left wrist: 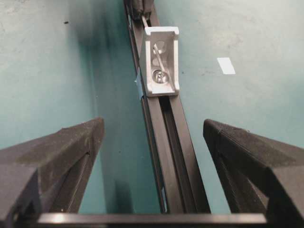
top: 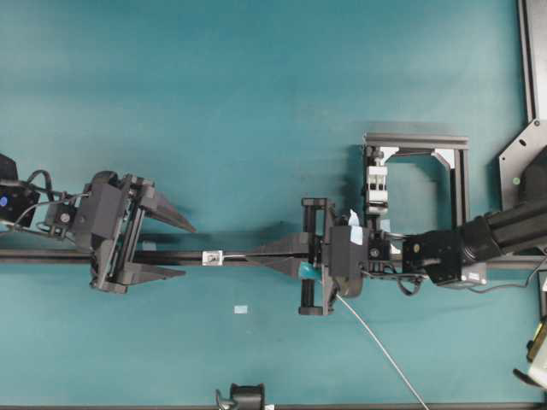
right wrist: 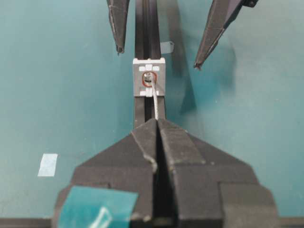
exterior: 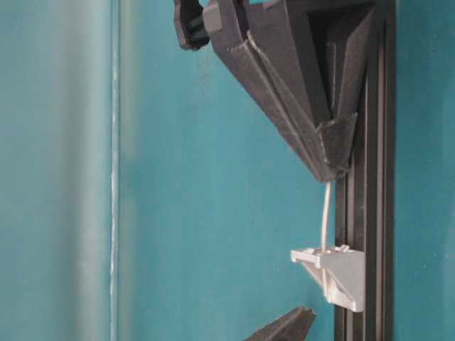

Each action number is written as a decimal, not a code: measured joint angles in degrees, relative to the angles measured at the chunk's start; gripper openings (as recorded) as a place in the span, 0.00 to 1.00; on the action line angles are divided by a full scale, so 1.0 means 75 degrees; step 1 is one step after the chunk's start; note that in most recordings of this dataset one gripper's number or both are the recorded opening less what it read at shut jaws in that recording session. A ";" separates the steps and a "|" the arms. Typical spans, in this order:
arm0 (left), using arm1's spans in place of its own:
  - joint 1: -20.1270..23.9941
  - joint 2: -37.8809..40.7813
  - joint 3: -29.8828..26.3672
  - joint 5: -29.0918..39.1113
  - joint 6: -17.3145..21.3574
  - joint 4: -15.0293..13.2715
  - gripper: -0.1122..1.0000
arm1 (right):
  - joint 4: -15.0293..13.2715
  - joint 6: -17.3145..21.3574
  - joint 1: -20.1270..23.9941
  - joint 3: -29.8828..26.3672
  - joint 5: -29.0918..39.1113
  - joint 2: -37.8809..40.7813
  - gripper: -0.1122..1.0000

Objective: Insert the wire into the hole on the left side and pull it with the left arm.
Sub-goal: 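Push the wire tip leftward through the bracket hole with the right gripper, then move the left gripper to the protruding wire tip and grasp it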

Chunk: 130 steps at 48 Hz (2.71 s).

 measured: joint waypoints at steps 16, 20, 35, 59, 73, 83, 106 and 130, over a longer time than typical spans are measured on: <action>0.0000 0.0000 0.0000 -0.0012 0.0000 0.0000 0.70 | -0.0281 -0.0012 -0.0188 -0.0258 0.0223 0.0082 0.11; 0.0000 0.0000 -0.0012 0.0000 0.0000 0.0000 0.70 | -0.0352 0.0000 -0.0234 -0.0316 0.0270 0.0105 0.11; 0.0000 0.0000 -0.0070 0.0000 0.0000 -0.0012 0.70 | -0.0539 -0.0012 -0.0352 -0.0527 0.0398 0.0188 0.11; 0.0000 0.0000 -0.0094 0.0000 0.0000 -0.0012 0.70 | -0.0645 0.0000 -0.0422 -0.0598 0.0527 0.0188 0.11; 0.0000 -0.0375 -0.0094 0.0164 0.0000 -0.0012 0.70 | -0.0656 -0.0012 -0.0422 -0.0609 0.0551 0.0188 0.11; 0.0000 -0.0480 -0.0117 0.0551 -0.0047 -0.0012 0.70 | -0.0656 -0.0012 -0.0422 -0.0609 0.0551 0.0188 0.11; 0.0000 -0.0492 -0.0129 0.0609 -0.0059 0.0012 0.21 | -0.0656 -0.0012 -0.0422 -0.0609 0.0551 0.0188 0.11; -0.0059 -0.0492 -0.0223 0.0609 -0.0059 0.0012 0.01 | -0.0656 0.0000 -0.0422 -0.0609 0.0586 0.0188 0.11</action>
